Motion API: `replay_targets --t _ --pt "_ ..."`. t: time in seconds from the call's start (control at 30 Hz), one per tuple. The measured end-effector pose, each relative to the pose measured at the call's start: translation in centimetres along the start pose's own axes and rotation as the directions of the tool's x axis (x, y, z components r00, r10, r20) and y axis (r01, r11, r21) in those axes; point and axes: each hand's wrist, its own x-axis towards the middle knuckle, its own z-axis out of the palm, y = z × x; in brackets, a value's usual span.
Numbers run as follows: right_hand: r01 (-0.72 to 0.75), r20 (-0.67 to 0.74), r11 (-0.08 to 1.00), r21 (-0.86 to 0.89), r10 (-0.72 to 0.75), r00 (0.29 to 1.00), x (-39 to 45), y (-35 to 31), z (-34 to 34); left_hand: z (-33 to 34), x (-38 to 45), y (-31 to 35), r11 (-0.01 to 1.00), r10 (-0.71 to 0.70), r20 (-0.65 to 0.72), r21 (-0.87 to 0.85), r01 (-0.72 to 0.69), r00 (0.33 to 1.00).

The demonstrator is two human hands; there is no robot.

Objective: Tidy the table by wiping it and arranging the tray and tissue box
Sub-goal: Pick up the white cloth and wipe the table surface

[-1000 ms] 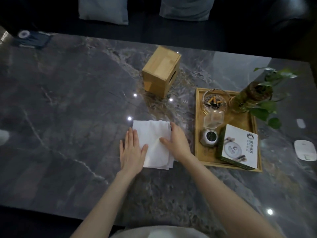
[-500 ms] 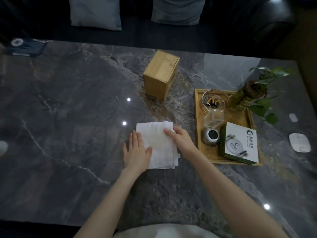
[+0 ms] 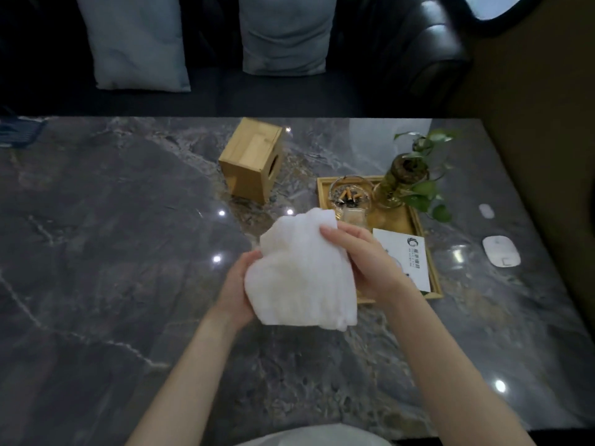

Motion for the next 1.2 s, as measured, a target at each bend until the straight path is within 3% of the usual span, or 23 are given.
replay_targets --t 0.1,0.27,0.43,0.6,0.77,0.87,0.97,1.03,1.1,1.17,1.2 --pt "0.045 -0.153 0.993 0.108 -0.028 0.988 -2.1 -0.8 -3.6 3.6 0.5 -1.3 1.000 -0.022 0.088 0.009 0.021 0.996" --pt "0.065 -0.377 0.973 0.224 0.025 0.926 -5.1 -0.7 -10.8 11.3 1.5 -2.5 0.981 -0.047 0.176 0.194 0.013 0.983" --pt "0.071 -0.338 0.915 0.396 0.073 0.938 -7.9 -0.4 -17.6 18.6 2.2 -4.9 0.955 -0.141 0.247 0.289 0.066 0.959" --pt "0.126 -0.331 0.749 0.650 0.131 0.935 -9.9 0.8 -23.2 26.0 4.2 -8.4 0.952 -0.223 0.241 0.261 0.158 0.945" --pt "0.306 -0.467 0.644 0.701 0.090 0.880 -10.9 1.9 -27.7 30.4 7.4 -11.8 0.935 -0.325 0.222 0.219 0.278 0.919" --pt "0.291 -0.506 0.727 0.621 0.088 0.858 -11.3 0.8 -30.4 30.9 9.9 -13.4 0.915 -0.336 0.106 0.271 0.298 0.936" --pt "0.121 -0.395 0.813 0.569 0.141 0.908 -11.4 -1.3 -32.5 30.3 12.7 -15.0 0.892 -0.254 -0.013 0.384 0.239 0.967" --pt "0.083 -0.396 0.843 0.532 0.161 0.904 -11.4 -2.9 -33.8 30.0 14.0 -16.0 0.871 -0.153 -0.047 0.465 0.157 0.987" --pt "0.131 -0.425 0.850 0.510 0.116 0.898 -11.3 -4.7 -35.1 29.7 14.7 -17.0 0.729 0.089 -0.078 0.684 -0.012 0.993" --pt "0.187 -0.464 0.883 0.431 0.039 0.885 -11.1 -6.9 -35.8 28.9 15.2 -18.0 0.370 0.351 -0.008 0.920 -0.131 0.936" --pt "0.189 -0.492 0.926 0.327 -0.003 0.870 -10.9 -7.8 -36.2 28.5 15.4 -18.5 0.203 0.414 0.046 0.969 -0.141 0.909"
